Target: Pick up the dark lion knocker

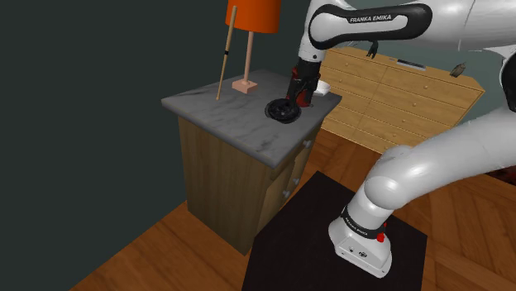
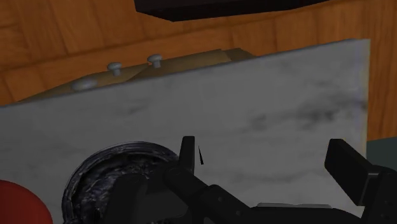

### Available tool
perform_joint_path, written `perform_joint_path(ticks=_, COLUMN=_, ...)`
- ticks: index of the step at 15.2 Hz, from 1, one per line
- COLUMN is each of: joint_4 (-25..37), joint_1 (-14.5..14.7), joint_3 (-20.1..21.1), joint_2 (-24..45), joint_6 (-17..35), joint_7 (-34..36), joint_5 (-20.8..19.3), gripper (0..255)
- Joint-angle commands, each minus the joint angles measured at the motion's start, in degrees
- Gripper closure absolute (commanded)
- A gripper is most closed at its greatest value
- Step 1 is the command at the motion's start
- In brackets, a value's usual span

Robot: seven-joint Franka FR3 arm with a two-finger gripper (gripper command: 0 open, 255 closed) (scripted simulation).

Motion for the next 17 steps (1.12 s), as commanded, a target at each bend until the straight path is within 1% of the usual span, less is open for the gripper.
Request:
perform_joint_path(ticks=1, joint_4=1.39, joint_1=-0.62, joint_3=-1.86, joint_2=3.39, joint_6=2.31, joint_7=-2.09, joint_5=-0.47, gripper=0)
perform_joint_path(ticks=5, joint_4=5.21, joint_1=-1.71, joint_3=-5.38, joint_2=10.19, joint_6=5.75, joint_7=-6.33, joint_5=-0.53, gripper=0)
perform_joint_path(ticks=9, joint_4=10.12, joint_1=-2.67, joint_3=-8.64, joint_2=17.55, joint_6=8.52, joint_7=-10.8, joint_5=0.59, gripper=0)
perform_joint_path(ticks=13, joint_4=16.13, joint_1=-3.86, joint_3=-11.41, joint_2=25.43, joint_6=10.42, joint_7=-15.55, joint_5=2.95, gripper=0)
perform_joint_path(ticks=17, joint_4=23.34, joint_1=-5.61, joint_3=-13.46, joint_2=33.79, joint_6=11.27, joint_7=-20.39, joint_5=6.36, gripper=0)
